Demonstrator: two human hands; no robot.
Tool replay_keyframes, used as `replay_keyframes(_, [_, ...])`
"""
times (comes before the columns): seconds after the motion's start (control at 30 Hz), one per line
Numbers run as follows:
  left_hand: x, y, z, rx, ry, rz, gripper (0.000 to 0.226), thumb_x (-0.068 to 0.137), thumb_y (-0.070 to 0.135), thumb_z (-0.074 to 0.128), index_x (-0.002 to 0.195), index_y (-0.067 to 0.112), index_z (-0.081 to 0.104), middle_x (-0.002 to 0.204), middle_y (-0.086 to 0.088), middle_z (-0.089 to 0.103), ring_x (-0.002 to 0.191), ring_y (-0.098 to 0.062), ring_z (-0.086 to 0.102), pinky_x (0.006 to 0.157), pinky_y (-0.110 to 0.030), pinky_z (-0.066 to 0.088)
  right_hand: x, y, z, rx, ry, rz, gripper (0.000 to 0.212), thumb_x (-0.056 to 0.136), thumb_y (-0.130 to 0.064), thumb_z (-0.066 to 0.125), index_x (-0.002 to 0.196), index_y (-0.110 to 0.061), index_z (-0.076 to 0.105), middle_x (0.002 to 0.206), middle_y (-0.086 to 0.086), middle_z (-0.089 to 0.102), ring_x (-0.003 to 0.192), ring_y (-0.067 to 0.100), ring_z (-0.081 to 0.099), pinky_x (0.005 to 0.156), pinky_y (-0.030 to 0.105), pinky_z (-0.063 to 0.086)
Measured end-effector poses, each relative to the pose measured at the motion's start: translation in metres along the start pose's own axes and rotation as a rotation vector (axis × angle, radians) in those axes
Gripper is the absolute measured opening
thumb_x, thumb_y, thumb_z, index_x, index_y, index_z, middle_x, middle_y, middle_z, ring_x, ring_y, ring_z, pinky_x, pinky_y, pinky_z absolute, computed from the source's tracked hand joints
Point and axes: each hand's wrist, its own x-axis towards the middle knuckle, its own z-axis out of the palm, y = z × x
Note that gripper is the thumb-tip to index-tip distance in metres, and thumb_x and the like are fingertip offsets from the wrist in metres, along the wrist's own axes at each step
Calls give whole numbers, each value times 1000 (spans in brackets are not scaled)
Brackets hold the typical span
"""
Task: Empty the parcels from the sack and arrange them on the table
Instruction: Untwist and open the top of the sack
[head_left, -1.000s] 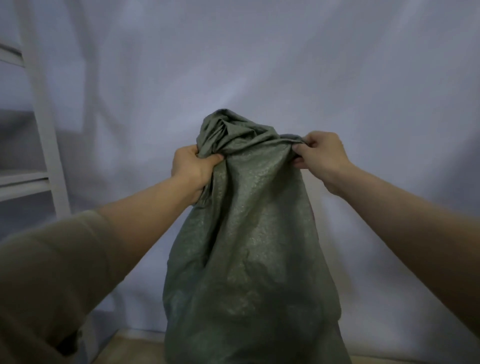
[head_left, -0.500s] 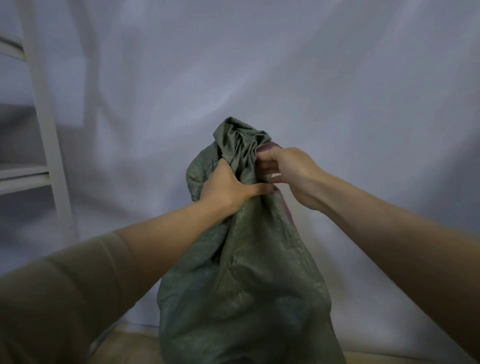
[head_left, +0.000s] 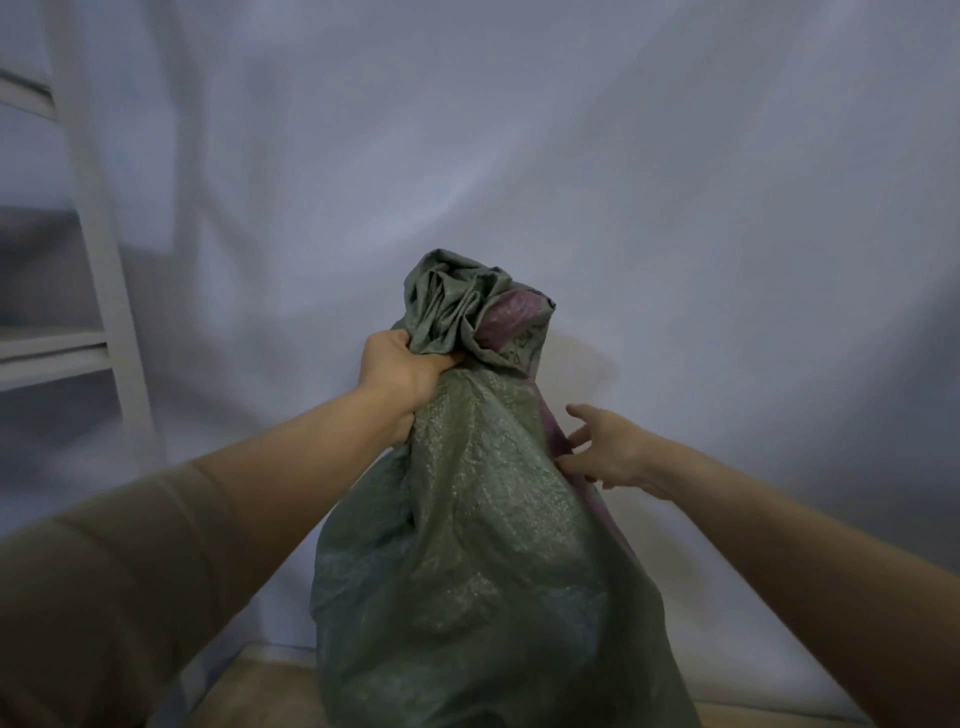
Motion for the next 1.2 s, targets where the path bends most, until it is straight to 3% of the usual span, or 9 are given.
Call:
replay_keyframes(0.07, [1, -1, -2, -36, -16, -19, 37, 78, 8, 82, 111, 0, 68, 101, -12, 72, 89, -24, 70, 76, -31, 60, 10, 1, 9, -39, 36, -21, 46, 93, -16, 63, 137, -15, 52, 103, 13, 71, 63, 14, 59, 47, 20, 43])
replay_keyframes(0.1, [2, -2, -3, -44, -19, -28, 37, 78, 8, 81, 111, 1, 67, 101, -12, 72, 86, -23, 70, 71, -28, 60, 14, 0, 11, -57, 65, -21, 20, 94, -14, 62, 112, -13, 68, 85, 13, 72, 54, 15, 57, 46, 22, 45])
replay_keyframes(0.13, [3, -2, -5, -50, -17, -36, 35, 78, 7, 81, 110, 1, 67, 99, -11, 72, 83, -21, 69, 65, -24, 60, 16, -2, 12, -53, 95, -23, 13, 94, -12, 62, 87, -12, 72, 71, 11, 68, 50, 16, 57, 47, 23, 49])
replay_keyframes(0.2, [10, 5, -9, -57, 12, -48, 28, 80, 5, 80, 105, 2, 68, 95, -9, 71, 77, -19, 68, 57, -21, 59, 23, -11, 7, 14, 188, -18, 24, 92, -10, 64, 69, -9, 69, 63, 11, 66, 52, 24, 64, 59, 33, 60])
replay_keyframes(0.43, [42, 57, -1, -230, 69, 157, 26, 82, 10, 79, 105, 9, 70, 100, -8, 73, 92, -23, 71, 82, -35, 61, 47, -43, -23, 328, 671, -235, 17, 89, -10, 65, 75, -4, 74, 72, 18, 72, 69, 37, 70, 72, 51, 59])
replay_keyframes(0.6, [44, 21, 5, -170, 80, 53, 19, 78, 9, 82, 93, 14, 71, 97, -8, 74, 95, -29, 70, 88, -43, 58, 45, -23, -20, 266, 475, -99, 20, 89, -6, 66, 72, 2, 70, 77, 28, 71, 71, 42, 71, 73, 52, 60])
replay_keyframes(0.8, [57, 74, 6, -221, 25, 248, 28, 79, 14, 82, 104, 9, 70, 100, -7, 75, 92, -23, 72, 81, -35, 61, 48, -40, -32, 409, 736, -312, 22, 87, -19, 64, 66, -18, 70, 70, 12, 71, 73, 34, 70, 76, 53, 58])
replay_keyframes(0.97, [59, 9, -11, 73, 115, 66, 21, 64, 27, 85, 80, 21, 72, 91, 0, 75, 90, -26, 70, 89, -45, 58, 33, -29, -33, 135, 347, -118, 20, 91, -6, 63, 74, 1, 71, 74, 26, 72, 70, 37, 73, 73, 44, 62])
replay_keyframes(1.2, [48, 94, 4, -201, 24, 408, 21, 83, 10, 77, 103, 6, 71, 100, -10, 74, 90, -21, 71, 81, -35, 61, 44, -53, -32, 369, 773, -347, 22, 91, -15, 61, 72, -8, 68, 74, 17, 72, 74, 31, 71, 77, 46, 58])
